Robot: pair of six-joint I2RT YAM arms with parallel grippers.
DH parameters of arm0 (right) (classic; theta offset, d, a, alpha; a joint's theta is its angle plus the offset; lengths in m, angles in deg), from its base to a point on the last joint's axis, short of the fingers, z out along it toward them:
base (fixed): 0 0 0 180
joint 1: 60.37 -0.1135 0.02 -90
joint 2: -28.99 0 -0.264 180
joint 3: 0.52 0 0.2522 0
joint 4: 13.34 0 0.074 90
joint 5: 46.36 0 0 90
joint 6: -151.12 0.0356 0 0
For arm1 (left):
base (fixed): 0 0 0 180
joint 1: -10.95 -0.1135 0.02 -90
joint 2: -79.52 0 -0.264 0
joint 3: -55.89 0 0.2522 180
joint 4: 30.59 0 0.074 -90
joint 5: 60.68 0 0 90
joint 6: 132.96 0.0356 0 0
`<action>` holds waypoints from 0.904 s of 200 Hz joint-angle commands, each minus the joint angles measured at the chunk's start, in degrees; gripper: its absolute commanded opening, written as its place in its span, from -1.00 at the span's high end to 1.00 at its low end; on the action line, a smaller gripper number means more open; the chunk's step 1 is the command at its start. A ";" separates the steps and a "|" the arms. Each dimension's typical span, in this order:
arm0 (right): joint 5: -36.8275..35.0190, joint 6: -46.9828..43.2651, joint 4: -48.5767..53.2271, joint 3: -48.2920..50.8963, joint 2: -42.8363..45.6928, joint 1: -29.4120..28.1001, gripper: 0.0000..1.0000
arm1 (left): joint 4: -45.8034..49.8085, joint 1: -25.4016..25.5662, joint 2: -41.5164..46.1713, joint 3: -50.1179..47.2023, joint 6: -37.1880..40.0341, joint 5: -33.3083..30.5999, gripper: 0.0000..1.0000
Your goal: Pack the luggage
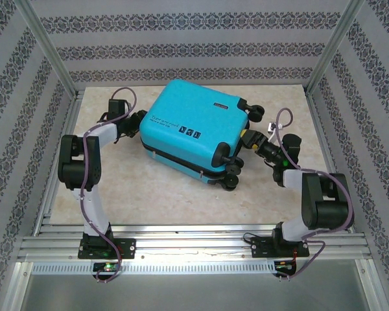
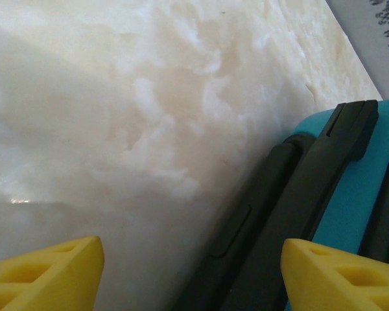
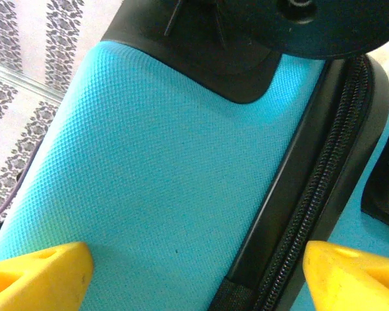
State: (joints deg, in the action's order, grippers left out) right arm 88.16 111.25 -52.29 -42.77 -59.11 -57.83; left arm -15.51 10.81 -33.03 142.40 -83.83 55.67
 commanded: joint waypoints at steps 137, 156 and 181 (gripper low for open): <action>12.54 -0.84 -1.65 -22.07 -15.98 -16.37 -0.62 | 7.59 2.38 29.12 -18.74 3.22 -5.00 -0.50; 12.81 -1.97 1.07 -21.22 -13.50 -14.58 -0.62 | 8.63 3.59 28.25 -15.96 3.08 -4.34 -0.48; 12.68 -3.96 5.54 -20.24 -10.42 -12.67 -0.62 | 8.20 6.63 28.80 -14.39 2.67 -5.50 -0.49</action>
State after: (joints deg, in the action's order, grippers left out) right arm 86.89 113.56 -49.12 -63.27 -74.62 -66.51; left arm -2.15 8.34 -6.17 122.55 -82.89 34.99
